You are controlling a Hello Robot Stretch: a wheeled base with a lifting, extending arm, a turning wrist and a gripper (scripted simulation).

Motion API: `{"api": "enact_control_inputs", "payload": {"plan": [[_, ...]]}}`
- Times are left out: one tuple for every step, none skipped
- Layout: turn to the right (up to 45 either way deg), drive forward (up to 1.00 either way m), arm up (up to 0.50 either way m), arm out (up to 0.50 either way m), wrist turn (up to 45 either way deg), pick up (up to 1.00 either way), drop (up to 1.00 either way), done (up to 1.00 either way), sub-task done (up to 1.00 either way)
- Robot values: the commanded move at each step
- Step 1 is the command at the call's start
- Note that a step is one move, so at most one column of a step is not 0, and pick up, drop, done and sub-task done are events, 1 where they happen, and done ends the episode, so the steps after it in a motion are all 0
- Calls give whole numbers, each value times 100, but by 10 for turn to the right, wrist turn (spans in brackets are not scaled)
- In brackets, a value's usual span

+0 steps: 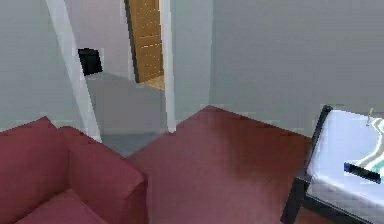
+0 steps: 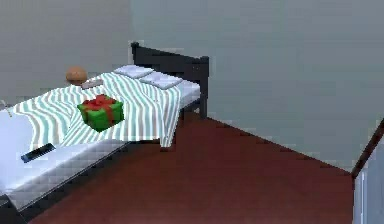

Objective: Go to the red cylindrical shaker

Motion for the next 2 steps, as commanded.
{"api": "enact_control_inputs", "payload": {"plan": [[0,80,0,0,0,0,0,0,0],[420,0,0,0,0,0,0,0,0]]}}
